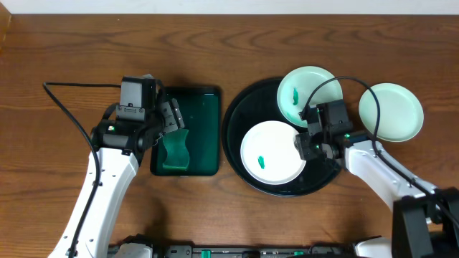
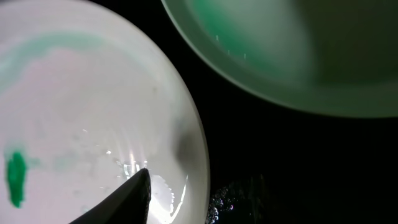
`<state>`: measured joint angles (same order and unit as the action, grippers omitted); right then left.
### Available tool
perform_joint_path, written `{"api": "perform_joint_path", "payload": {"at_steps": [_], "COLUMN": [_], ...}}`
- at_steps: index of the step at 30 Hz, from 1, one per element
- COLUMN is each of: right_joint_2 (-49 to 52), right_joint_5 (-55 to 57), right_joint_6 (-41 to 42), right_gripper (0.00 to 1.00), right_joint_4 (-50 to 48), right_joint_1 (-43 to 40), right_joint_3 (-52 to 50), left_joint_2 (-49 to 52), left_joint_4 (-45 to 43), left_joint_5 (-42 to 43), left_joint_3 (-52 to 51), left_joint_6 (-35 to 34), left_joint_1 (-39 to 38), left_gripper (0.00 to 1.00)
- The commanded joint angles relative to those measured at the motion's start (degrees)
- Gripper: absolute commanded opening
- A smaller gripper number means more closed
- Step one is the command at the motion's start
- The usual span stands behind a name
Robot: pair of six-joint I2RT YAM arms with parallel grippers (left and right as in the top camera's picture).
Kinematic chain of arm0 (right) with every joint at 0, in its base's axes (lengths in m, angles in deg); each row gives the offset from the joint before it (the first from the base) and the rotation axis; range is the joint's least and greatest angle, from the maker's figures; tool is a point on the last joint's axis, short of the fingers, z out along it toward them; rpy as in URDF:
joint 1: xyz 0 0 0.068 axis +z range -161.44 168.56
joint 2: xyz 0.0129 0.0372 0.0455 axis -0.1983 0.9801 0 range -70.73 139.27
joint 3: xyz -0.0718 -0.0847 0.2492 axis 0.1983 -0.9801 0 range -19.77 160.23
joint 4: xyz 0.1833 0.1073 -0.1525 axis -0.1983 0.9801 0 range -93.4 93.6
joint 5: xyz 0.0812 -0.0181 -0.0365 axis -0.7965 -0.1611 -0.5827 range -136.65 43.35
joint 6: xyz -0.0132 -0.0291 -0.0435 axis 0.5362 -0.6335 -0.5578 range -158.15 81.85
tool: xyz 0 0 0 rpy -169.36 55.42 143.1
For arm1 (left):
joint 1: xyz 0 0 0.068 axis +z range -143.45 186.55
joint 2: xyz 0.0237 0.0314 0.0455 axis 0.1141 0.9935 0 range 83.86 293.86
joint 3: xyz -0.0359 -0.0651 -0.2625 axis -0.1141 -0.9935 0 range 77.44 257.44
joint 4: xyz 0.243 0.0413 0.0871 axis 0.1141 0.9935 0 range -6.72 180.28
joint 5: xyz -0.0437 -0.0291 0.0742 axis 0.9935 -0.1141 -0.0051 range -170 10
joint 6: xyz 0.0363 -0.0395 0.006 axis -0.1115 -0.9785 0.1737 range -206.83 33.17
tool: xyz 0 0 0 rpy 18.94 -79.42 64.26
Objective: Clean dirty plates on tray and stack at the side
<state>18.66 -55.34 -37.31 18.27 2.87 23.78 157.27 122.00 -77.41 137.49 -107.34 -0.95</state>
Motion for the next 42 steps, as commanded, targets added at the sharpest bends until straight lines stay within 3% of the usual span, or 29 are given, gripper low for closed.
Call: {"api": "perform_joint_path", "payload": {"at_steps": [1, 8, 17, 20, 26, 34, 42], "right_joint_2": [0.92, 0.92, 2.45, 2.56, 0.24, -5.14, -5.07], "right_joint_5": [0.26, 0.31, 0.28, 0.28, 0.52, 9.88, 10.54], "right_joint_6": [-0.90, -0.90, -0.90, -0.87, 0.24, 13.46, 17.79], "right_gripper": [0.47, 0.29, 0.25, 0.02, 0.01, 0.01, 0.01], "right_joint_4": [-0.09, -0.31, -1.79, -2.21, -0.46, 5.11, 8.59], "right_joint_1": [-0.28, -0.28, -0.28, -0.28, -0.50, -0.50, -0.37], "right_joint_3": [0.92, 0.92, 0.90, 0.90, 1.05, 1.03, 0.90], "left_joint_2": [0.00, 0.00, 0.00, 0.00, 0.00, 0.00, 0.00], "left_joint_4": [0.02, 0.02, 0.02, 0.02, 0.02, 0.02, 0.02], "left_joint_5": [-0.72, -0.72, -0.72, -0.72, -0.72, -0.72, -0.72], "left_joint_3": [1.25, 1.25, 1.25, 1.25, 1.25, 1.25, 1.25], "left_joint_6": [0.55, 0.57, 0.55, 0.57, 0.57, 0.57, 0.57], "left_joint_1": [0.22, 0.22, 0.22, 0.22, 0.22, 0.20, 0.22], "left_gripper": [0.80, 0.80, 0.80, 0.80, 0.80, 0.80, 0.80]}}
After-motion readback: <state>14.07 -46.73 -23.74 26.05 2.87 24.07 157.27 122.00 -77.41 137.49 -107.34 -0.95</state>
